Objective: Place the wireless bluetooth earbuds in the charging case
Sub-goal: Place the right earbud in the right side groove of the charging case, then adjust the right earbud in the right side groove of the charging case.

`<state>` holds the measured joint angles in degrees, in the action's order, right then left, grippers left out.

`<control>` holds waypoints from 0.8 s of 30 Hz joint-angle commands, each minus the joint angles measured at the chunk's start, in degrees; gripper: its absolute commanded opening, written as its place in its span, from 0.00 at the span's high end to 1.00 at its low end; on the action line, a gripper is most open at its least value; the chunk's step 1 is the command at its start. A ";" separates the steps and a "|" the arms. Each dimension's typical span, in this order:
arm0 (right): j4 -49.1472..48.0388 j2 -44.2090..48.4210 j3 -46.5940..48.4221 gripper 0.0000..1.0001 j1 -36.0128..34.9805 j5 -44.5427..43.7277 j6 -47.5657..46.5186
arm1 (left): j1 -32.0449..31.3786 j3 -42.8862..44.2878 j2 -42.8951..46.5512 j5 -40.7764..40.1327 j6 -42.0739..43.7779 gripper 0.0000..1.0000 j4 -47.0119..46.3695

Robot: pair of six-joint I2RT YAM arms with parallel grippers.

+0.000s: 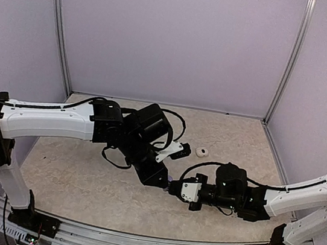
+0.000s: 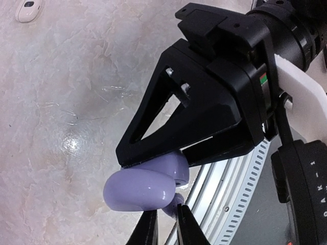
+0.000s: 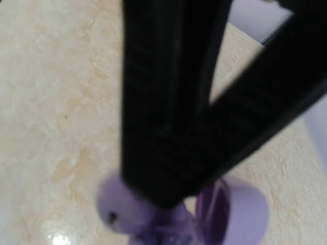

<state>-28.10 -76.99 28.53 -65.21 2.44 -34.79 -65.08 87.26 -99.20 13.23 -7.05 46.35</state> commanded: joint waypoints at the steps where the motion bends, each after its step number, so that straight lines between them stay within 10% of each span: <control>1: -5.48 2.26 -0.81 1.00 -0.53 3.49 2.02 | 0.32 -1.56 3.18 -2.24 0.60 0.81 -4.70; 16: -9.12 3.44 -2.79 1.00 1.36 7.13 6.24 | 1.44 -10.72 16.30 -1.54 1.95 0.50 -19.66; 24: -12.46 6.61 -4.00 1.00 4.07 15.34 11.49 | 1.88 -29.15 32.39 -9.31 6.84 0.01 -39.71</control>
<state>-36.16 -72.99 25.41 -62.59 11.68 -27.46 -63.70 66.67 -74.52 8.21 -3.51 21.26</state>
